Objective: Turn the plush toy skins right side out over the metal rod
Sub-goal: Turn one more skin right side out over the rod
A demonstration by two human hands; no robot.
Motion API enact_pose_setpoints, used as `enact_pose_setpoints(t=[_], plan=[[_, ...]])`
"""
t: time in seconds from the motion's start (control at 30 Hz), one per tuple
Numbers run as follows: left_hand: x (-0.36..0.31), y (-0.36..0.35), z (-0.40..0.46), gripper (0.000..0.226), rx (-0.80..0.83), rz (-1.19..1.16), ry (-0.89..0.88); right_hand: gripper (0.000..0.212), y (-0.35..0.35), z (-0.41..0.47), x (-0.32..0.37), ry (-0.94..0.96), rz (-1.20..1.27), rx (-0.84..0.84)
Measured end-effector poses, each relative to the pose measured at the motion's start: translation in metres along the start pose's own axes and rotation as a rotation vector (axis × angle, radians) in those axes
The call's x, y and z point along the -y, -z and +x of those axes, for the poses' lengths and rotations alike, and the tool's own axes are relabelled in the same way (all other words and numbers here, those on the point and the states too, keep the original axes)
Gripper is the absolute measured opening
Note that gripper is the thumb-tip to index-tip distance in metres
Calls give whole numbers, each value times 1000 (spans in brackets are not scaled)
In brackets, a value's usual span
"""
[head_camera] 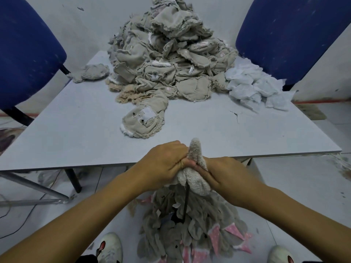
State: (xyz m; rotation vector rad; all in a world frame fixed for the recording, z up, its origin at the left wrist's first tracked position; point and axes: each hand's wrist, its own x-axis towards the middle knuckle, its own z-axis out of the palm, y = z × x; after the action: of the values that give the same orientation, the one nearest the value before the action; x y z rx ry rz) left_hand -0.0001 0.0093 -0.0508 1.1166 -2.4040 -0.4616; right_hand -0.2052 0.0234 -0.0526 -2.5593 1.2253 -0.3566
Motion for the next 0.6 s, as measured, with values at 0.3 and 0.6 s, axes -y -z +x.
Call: enact_pose_setpoints(t=[0.3, 0.6], plan=[[-15, 11, 12, 48, -375, 54, -199, 24, 3, 2, 5, 157, 29, -399], [-4, 7, 2, 102, 57, 41, -23, 30, -3, -1, 0, 79, 37, -191]])
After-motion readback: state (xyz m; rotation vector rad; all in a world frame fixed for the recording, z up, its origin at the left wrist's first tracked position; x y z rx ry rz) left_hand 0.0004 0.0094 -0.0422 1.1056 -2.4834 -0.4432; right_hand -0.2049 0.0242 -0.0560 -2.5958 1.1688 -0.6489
